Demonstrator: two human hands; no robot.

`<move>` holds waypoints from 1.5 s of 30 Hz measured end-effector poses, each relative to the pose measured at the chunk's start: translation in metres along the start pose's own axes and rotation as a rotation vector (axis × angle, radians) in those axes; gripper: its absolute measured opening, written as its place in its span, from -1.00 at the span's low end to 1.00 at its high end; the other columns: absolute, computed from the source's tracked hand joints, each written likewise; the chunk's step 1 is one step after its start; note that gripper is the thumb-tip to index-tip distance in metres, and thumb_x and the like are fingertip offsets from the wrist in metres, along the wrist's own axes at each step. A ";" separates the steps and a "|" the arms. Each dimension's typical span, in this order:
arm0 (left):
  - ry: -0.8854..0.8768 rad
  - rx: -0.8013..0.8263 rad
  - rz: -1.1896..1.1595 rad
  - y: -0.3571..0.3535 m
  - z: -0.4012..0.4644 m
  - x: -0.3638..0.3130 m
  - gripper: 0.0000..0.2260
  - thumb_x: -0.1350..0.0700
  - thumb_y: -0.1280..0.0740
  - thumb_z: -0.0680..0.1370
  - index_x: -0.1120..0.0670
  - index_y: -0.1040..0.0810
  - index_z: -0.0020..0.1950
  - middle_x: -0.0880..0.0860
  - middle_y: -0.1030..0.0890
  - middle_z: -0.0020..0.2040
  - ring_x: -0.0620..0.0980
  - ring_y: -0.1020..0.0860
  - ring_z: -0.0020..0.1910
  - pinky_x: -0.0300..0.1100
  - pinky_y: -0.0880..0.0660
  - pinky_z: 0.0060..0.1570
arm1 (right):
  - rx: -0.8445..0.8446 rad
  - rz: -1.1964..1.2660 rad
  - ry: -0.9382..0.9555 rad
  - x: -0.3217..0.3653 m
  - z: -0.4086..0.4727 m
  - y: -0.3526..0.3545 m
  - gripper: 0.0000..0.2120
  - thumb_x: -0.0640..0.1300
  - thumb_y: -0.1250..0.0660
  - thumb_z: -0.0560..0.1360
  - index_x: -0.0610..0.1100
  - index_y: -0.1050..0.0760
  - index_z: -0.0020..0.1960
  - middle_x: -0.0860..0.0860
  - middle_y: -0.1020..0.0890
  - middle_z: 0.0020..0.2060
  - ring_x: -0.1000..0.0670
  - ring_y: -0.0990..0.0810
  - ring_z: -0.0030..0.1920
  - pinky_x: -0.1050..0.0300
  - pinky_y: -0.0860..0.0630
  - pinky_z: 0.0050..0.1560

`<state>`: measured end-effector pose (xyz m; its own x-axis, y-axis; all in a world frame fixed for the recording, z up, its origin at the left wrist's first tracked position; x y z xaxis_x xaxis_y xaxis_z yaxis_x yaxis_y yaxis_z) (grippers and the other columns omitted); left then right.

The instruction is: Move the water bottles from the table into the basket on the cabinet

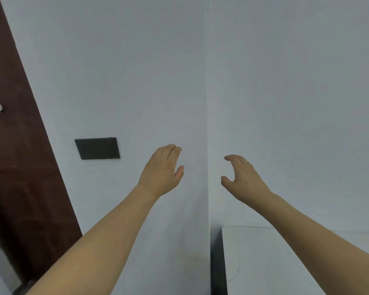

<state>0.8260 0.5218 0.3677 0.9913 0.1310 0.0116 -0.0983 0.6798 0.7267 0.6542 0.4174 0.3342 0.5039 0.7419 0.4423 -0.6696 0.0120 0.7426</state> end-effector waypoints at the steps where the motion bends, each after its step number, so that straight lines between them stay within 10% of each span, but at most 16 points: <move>1: 0.013 -0.004 -0.005 -0.003 0.002 -0.015 -0.57 0.09 -0.34 0.58 0.24 -0.44 0.40 0.19 -0.46 0.38 0.18 -0.40 0.36 0.02 -0.39 0.34 | 0.006 0.003 0.004 -0.014 -0.002 0.009 -0.46 -0.11 -0.29 0.53 -0.14 -0.26 0.47 -0.01 -0.32 0.45 -0.03 -0.26 0.44 0.20 -0.18 0.34; 45: 0.325 0.378 -0.075 -0.330 0.136 -0.576 -0.52 -0.03 -0.22 0.63 0.13 -0.29 0.50 0.06 -0.31 0.49 0.09 -0.34 0.38 -0.05 -0.44 0.23 | 0.272 0.018 -0.122 -0.651 -0.081 0.258 -0.45 -0.10 -0.30 0.53 -0.14 -0.26 0.48 -0.02 -0.33 0.45 -0.04 -0.25 0.45 0.15 -0.19 0.37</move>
<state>0.2996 0.1238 0.2146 0.9101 0.3505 -0.2211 0.0702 0.3954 0.9158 0.1091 -0.0079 0.1968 0.5662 0.6542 0.5015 -0.5164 -0.1927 0.8344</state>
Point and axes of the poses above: each hand's wrist, its own z-axis towards the middle knuckle, its own y-axis out of the back of the hand, x = y × z, the point moved 10 cm from there along z, towards the middle knuckle
